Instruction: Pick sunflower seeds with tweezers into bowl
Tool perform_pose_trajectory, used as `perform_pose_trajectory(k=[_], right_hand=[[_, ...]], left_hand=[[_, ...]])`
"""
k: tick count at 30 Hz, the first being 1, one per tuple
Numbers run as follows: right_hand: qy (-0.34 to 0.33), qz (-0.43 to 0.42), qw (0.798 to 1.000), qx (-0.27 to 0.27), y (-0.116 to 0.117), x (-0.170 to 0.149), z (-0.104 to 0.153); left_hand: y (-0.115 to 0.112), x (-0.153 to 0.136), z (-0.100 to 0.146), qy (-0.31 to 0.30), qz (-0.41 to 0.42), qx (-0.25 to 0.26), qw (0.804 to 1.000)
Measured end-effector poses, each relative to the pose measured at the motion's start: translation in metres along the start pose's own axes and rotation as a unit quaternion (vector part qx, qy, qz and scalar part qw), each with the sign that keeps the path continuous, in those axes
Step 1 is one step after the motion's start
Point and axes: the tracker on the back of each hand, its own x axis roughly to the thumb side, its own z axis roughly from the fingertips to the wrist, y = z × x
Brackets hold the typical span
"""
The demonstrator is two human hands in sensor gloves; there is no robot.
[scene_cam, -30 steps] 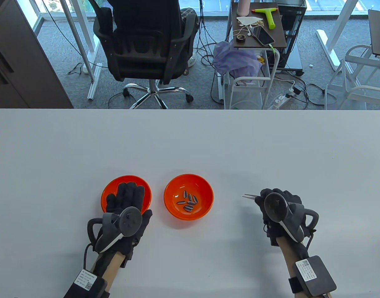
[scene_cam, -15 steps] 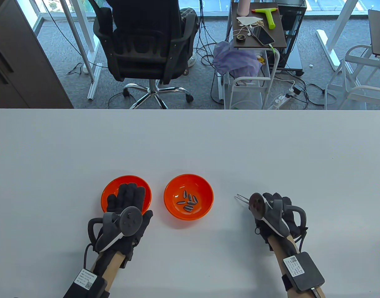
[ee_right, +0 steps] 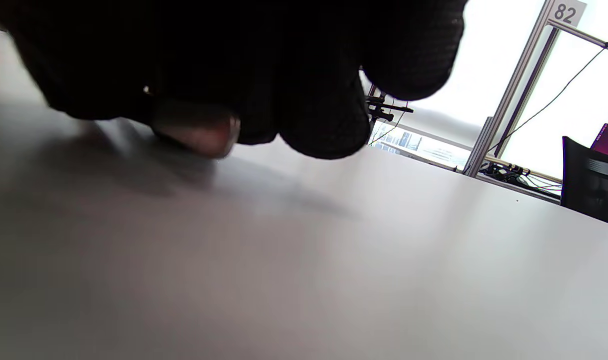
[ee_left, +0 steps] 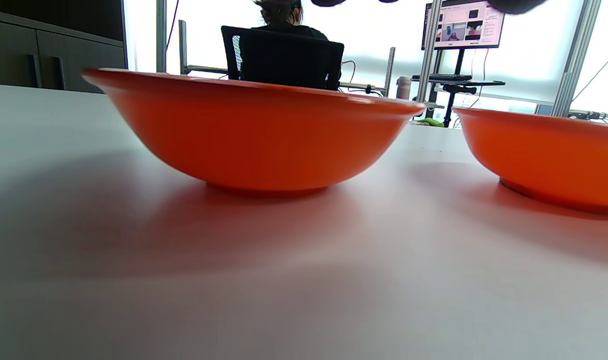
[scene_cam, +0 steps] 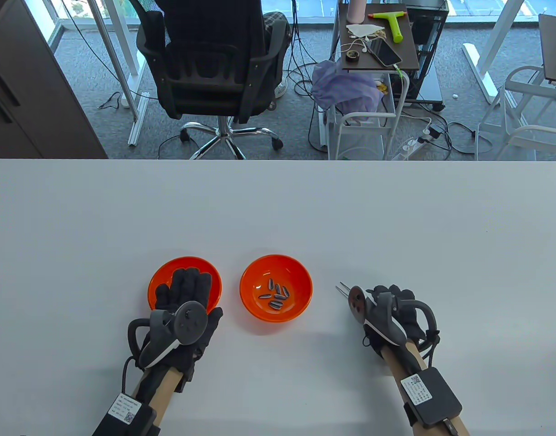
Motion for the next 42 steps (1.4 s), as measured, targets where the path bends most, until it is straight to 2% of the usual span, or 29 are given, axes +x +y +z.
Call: perform_pose_trajectory(k=[10, 20, 35, 42], right_hand=[[-0.002, -0.026, 1.0, -0.015, -0.011, 0.005, 0.01], [-0.065, -0.102, 0.992, -0.032, -0.024, 0.022, 0.026], [-0.068, -0.104, 0.991, -0.042, -0.023, 0.023, 0.027], [-0.056, -0.098, 0.993, -0.028, -0.021, 0.019, 0.026]], left_hand=[[-0.001, 0.001, -0.001, -0.001, 0.0, 0.001, 1.0], [-0.001, 0.003, -0.001, -0.003, -0.004, 0.002, 1.0], [-0.003, 0.007, 0.0, -0.009, -0.012, 0.004, 1.0], [-0.003, 0.008, 0.001, -0.012, -0.016, 0.002, 1.0]])
